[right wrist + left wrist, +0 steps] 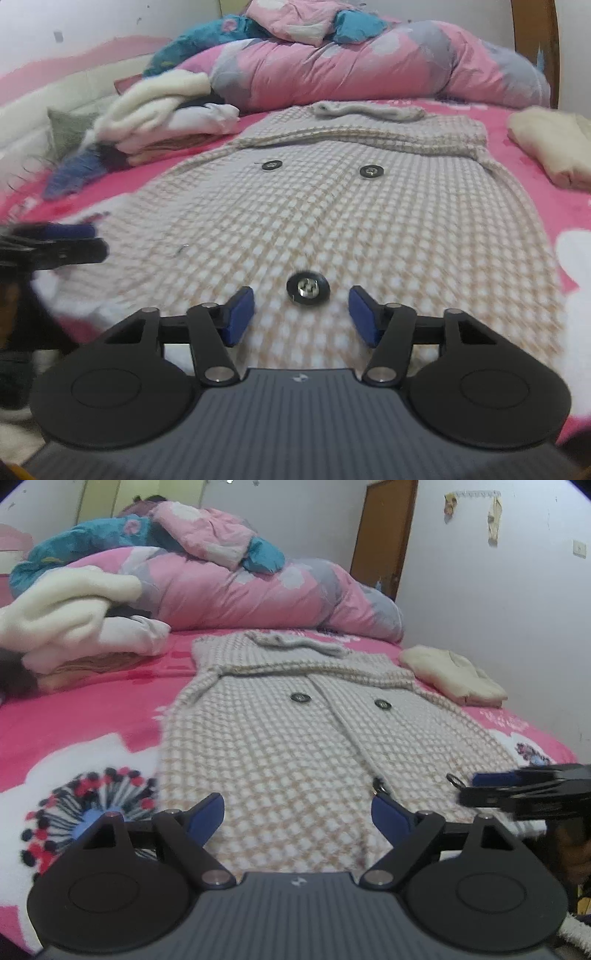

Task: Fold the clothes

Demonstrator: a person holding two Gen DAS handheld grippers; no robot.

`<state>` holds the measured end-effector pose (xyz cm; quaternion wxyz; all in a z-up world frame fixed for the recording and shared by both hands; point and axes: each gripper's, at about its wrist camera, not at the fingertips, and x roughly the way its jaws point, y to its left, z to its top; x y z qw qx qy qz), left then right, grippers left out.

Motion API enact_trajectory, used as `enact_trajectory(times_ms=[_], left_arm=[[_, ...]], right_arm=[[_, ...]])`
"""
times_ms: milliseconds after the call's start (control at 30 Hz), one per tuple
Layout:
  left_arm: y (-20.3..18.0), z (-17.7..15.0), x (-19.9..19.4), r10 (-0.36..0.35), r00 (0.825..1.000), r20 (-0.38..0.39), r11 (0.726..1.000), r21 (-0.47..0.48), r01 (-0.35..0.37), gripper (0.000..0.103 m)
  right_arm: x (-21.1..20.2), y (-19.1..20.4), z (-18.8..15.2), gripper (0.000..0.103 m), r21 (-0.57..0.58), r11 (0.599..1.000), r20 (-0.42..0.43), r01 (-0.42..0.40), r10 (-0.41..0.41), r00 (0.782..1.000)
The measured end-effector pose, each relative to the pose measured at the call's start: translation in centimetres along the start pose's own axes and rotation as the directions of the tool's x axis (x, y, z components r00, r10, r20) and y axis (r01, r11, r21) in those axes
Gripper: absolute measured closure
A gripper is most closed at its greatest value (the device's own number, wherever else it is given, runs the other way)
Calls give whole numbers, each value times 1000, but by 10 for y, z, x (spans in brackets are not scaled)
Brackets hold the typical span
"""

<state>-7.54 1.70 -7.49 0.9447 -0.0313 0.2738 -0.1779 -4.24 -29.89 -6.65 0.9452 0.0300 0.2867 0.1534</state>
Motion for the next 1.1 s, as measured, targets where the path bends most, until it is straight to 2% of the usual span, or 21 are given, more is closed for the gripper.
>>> enact_trajectory(times_ms=[100, 167, 267, 333, 400, 433, 467, 667, 900, 1000, 1100], left_arm=[[11, 14, -5, 57, 997, 46, 998, -31, -56, 16], [20, 26, -13, 96, 992, 80, 993, -75, -91, 17], [36, 41, -28, 155, 980, 125, 983, -120, -141, 17], [45, 46, -36, 192, 972, 138, 976, -131, -174, 17], [51, 46, -39, 220, 967, 128, 970, -131, -204, 17], [52, 44, -39, 227, 967, 119, 968, -135, -211, 17], [54, 41, -38, 227, 968, 108, 967, -139, -212, 17], [49, 23, -25, 156, 986, 67, 982, -119, -147, 17], [25, 15, 7, 43, 999, 26, 995, -89, -40, 39], [18, 10, 16, 13, 1000, 9, 997, -81, -12, 41], [18, 2, 29, 13, 999, -53, 997, -79, -17, 52]], right_arm=[[-20, -14, -2, 52, 21, 1000, 17, 5, -5, 1000], [-22, -30, 10, 53, 65, 995, 55, 74, -78, 995], [-14, -49, 17, 54, 132, 984, 79, 118, -129, 989], [1, -56, 13, 54, 141, 978, 53, 151, -160, 986], [21, -62, -3, 54, 158, 974, -23, 160, -159, 987], [25, -64, -13, 54, 167, 973, -30, 159, -157, 987], [21, -61, -18, 54, 153, 976, -4, 157, -159, 987], [-8, -49, -19, 55, 103, 982, -35, 161, -158, 987], [-11, -40, 2, 55, 149, 980, 58, 130, -139, 989], [6, -30, 6, 56, 121, 987, 64, 104, -113, 992], [25, -26, 3, 56, 95, 990, 31, 102, -105, 994]])
